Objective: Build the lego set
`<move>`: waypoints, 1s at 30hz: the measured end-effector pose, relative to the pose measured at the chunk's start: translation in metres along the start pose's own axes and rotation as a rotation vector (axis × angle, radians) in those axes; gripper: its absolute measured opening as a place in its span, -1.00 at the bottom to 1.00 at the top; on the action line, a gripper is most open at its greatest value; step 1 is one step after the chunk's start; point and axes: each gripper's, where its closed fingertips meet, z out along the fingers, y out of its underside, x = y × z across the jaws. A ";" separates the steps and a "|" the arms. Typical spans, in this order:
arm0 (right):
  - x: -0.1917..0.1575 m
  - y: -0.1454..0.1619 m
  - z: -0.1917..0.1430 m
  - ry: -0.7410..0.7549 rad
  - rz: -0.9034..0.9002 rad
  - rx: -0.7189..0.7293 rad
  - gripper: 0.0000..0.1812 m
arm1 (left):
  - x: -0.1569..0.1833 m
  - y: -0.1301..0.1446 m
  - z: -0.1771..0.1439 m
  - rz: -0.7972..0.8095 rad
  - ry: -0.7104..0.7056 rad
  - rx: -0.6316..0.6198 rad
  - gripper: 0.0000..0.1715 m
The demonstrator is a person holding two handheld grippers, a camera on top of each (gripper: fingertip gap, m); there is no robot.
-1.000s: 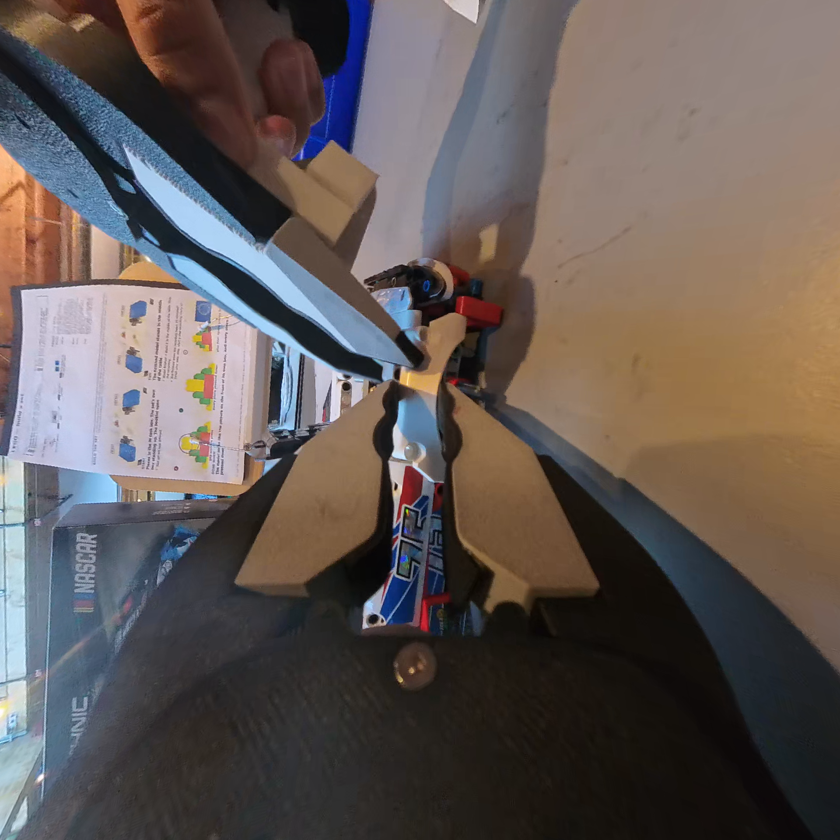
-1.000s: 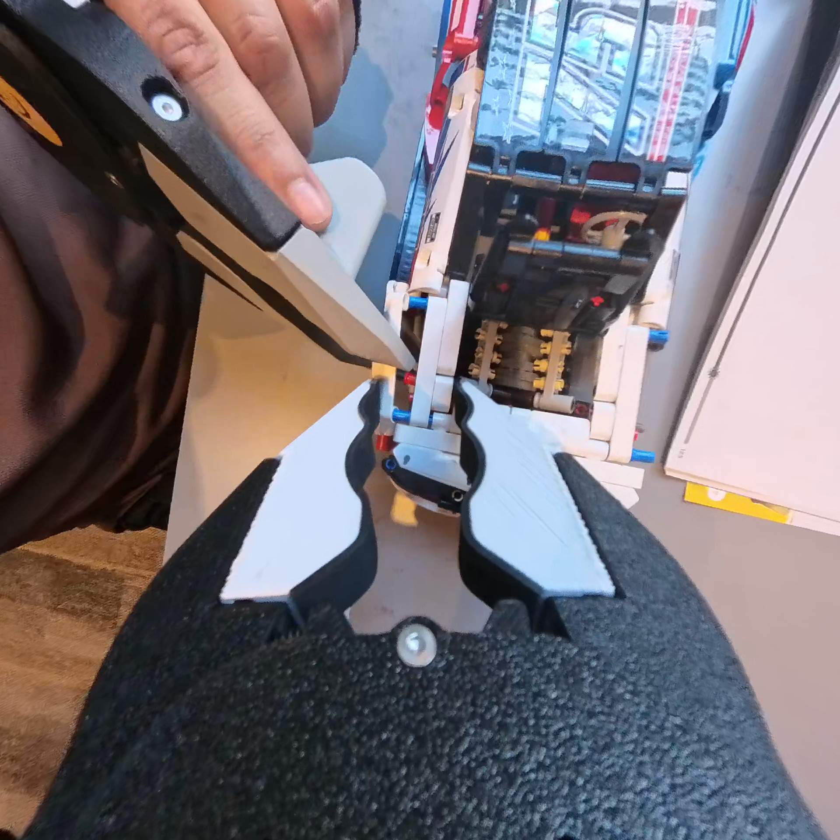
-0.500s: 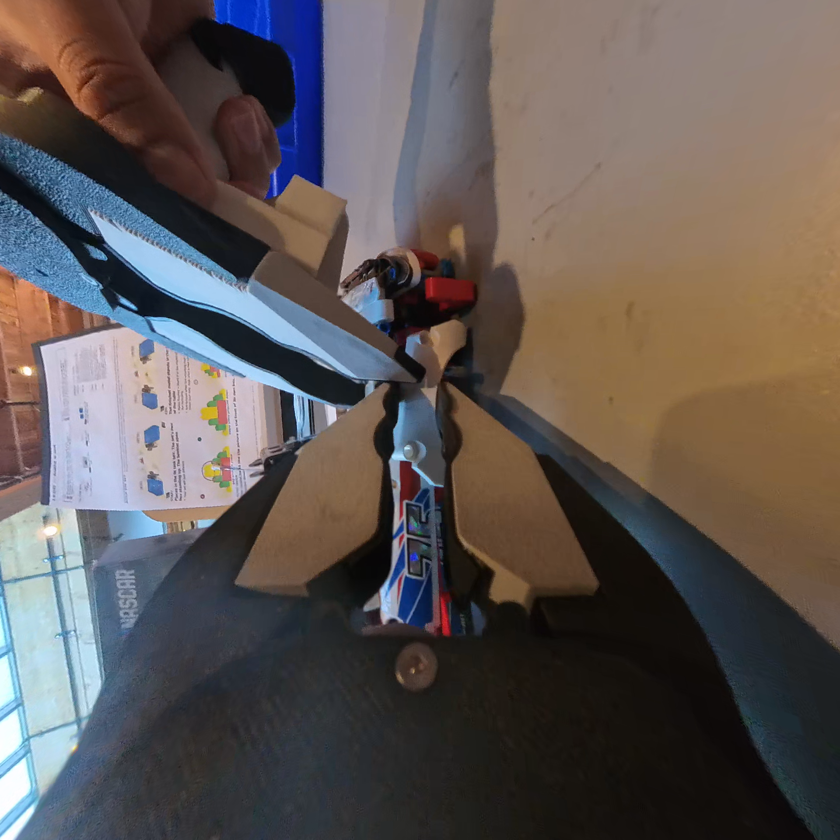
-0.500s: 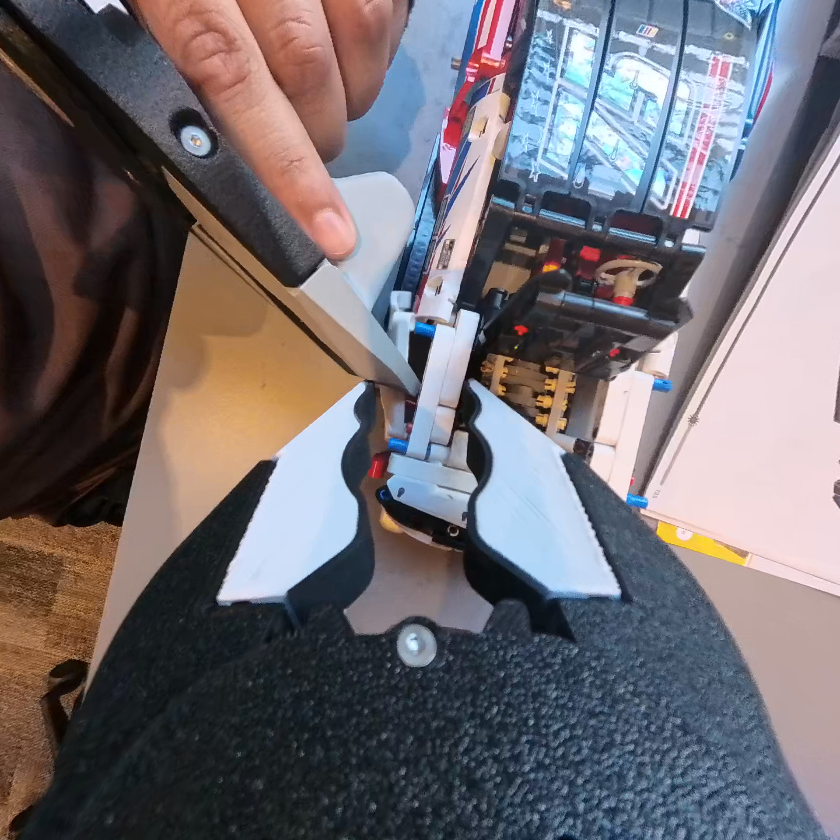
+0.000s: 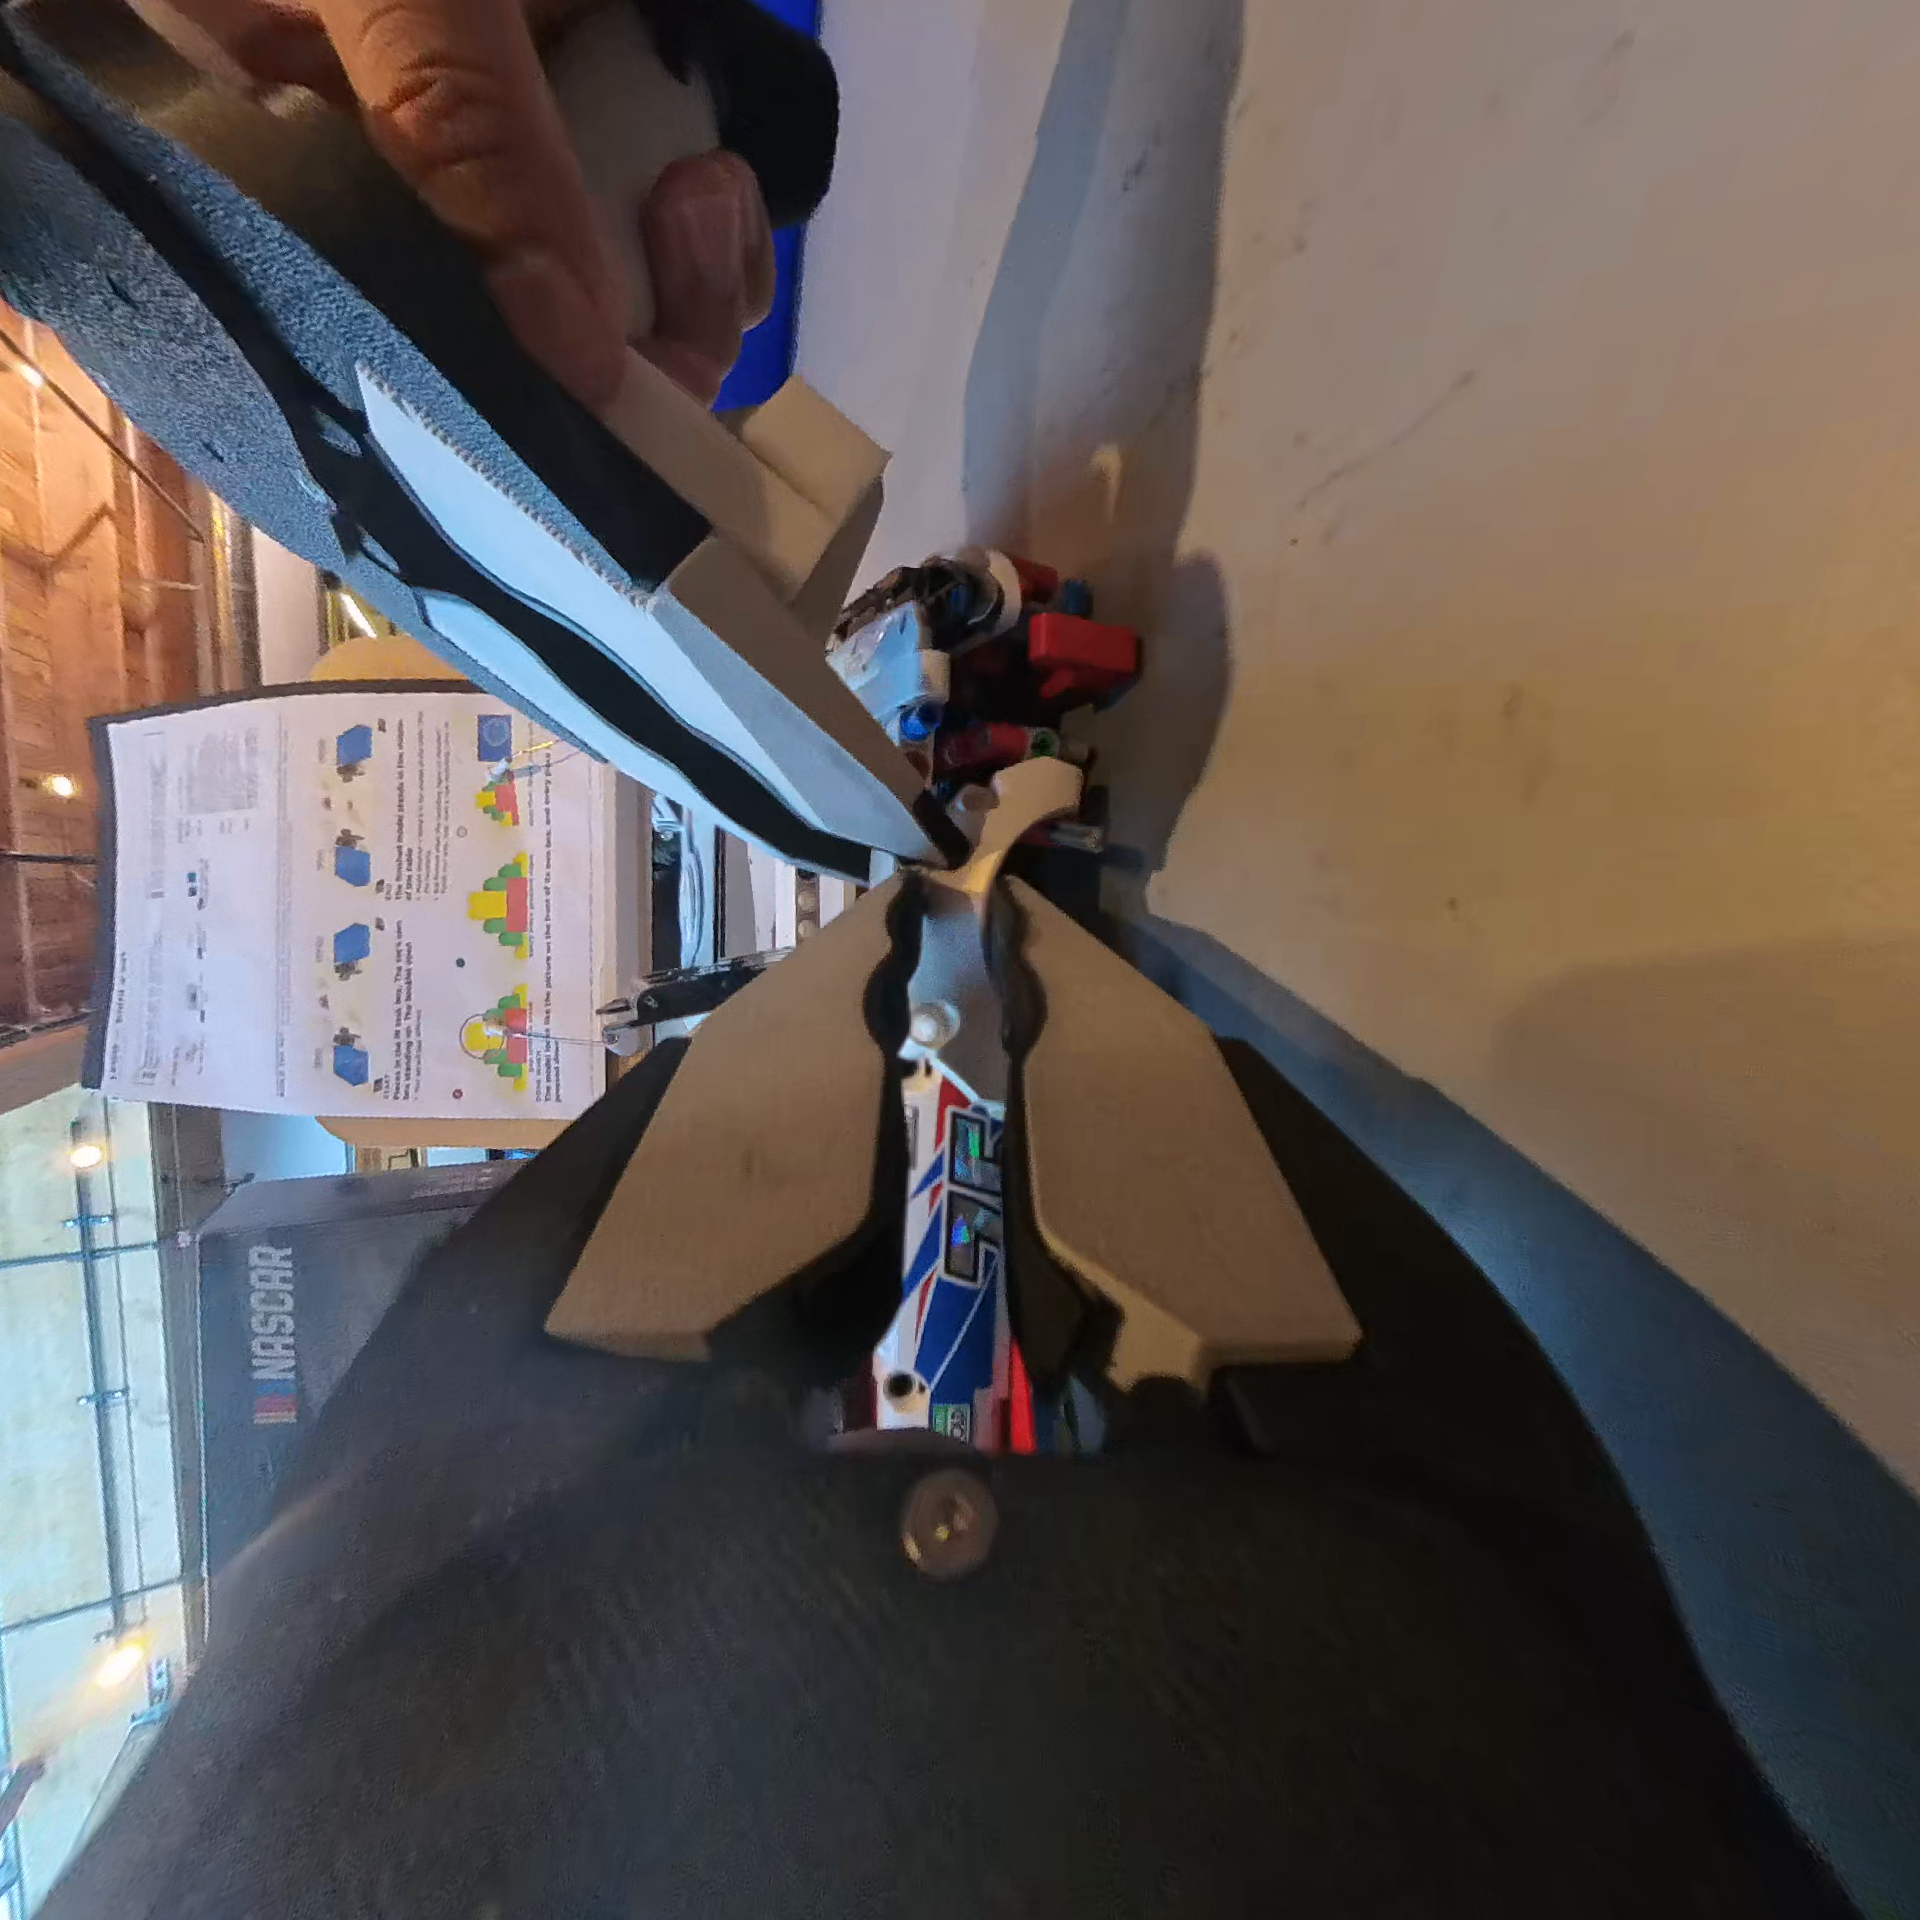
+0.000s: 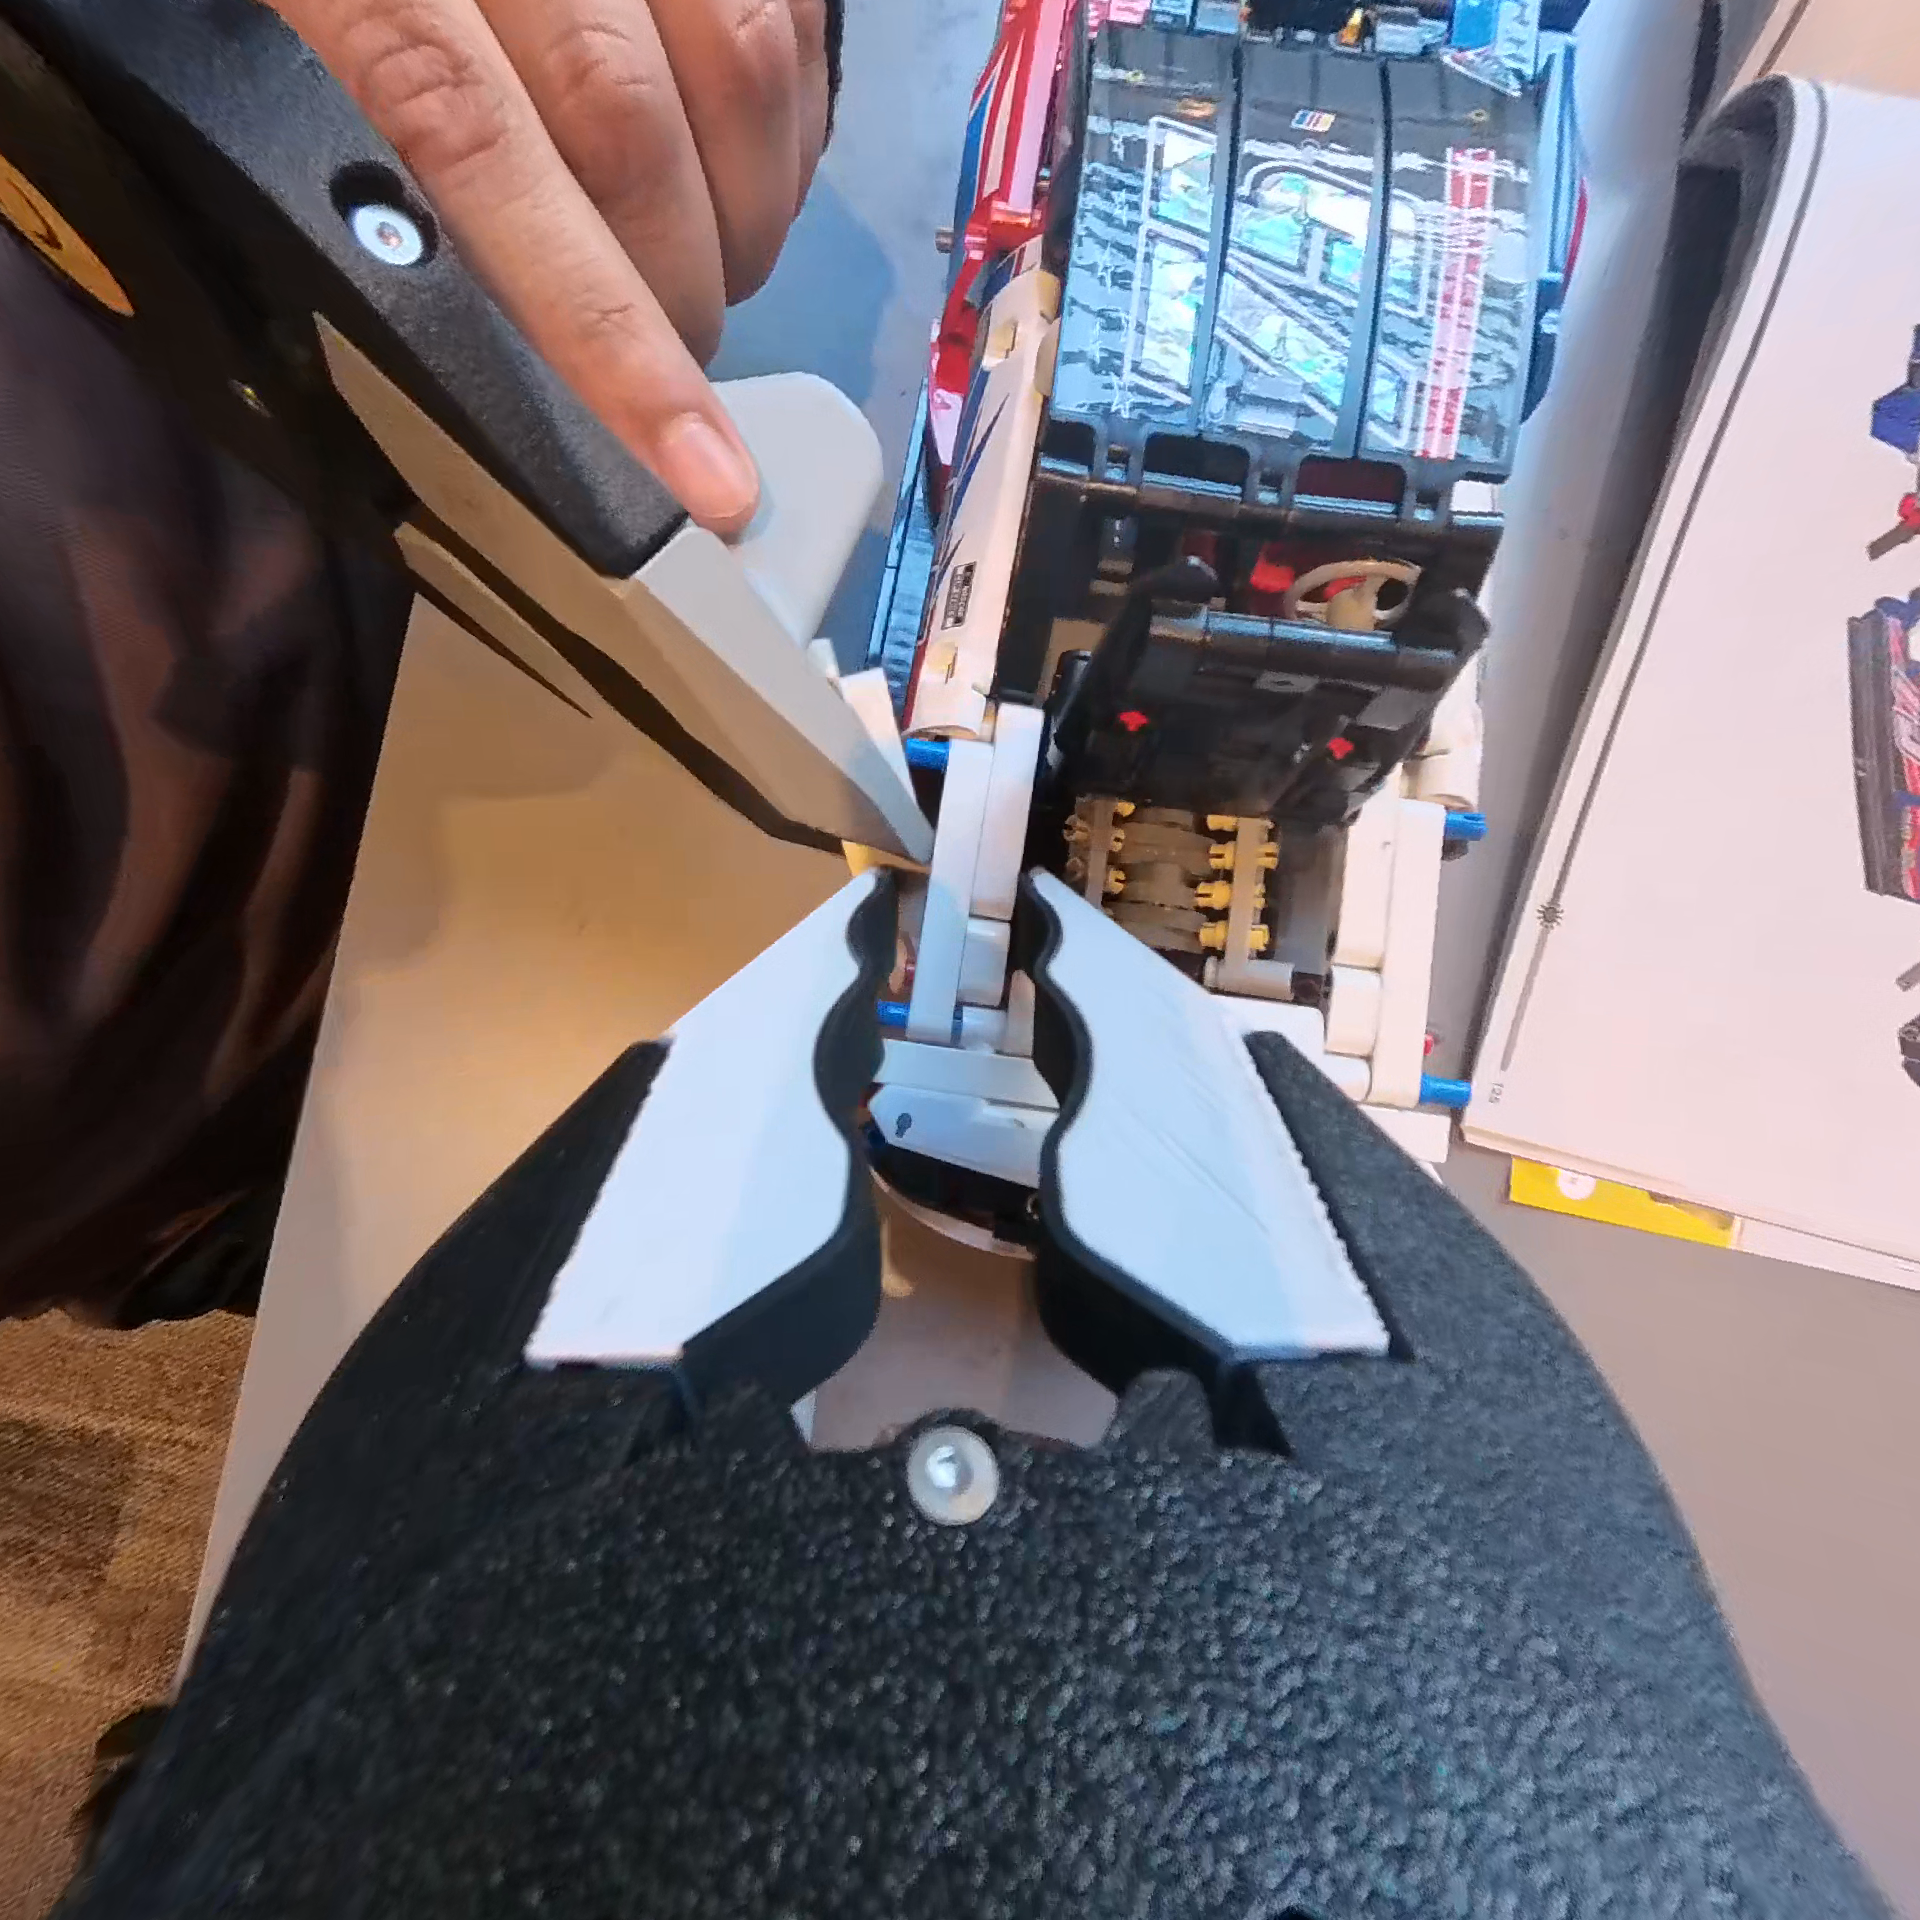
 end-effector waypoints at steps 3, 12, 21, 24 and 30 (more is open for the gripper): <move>0.000 -0.003 -0.005 0.033 0.008 0.015 -0.74 | -0.005 -0.005 -0.002 0.035 -0.049 0.022 -0.97; -0.020 -0.013 -0.034 0.224 0.159 0.238 -0.59 | -0.011 -0.008 -0.024 0.036 -0.170 0.083 -1.00; -0.062 -0.008 0.004 0.217 0.166 0.189 -0.73 | 0.004 -0.041 -0.053 0.157 -0.255 0.313 -0.99; -0.062 -0.005 0.009 0.292 0.168 0.171 -0.73 | 0.010 -0.039 -0.056 0.075 -0.191 0.319 -0.98; -0.035 -0.003 -0.021 0.795 -0.009 0.132 -0.74 | 0.011 -0.018 -0.065 -0.446 0.199 0.297 -0.65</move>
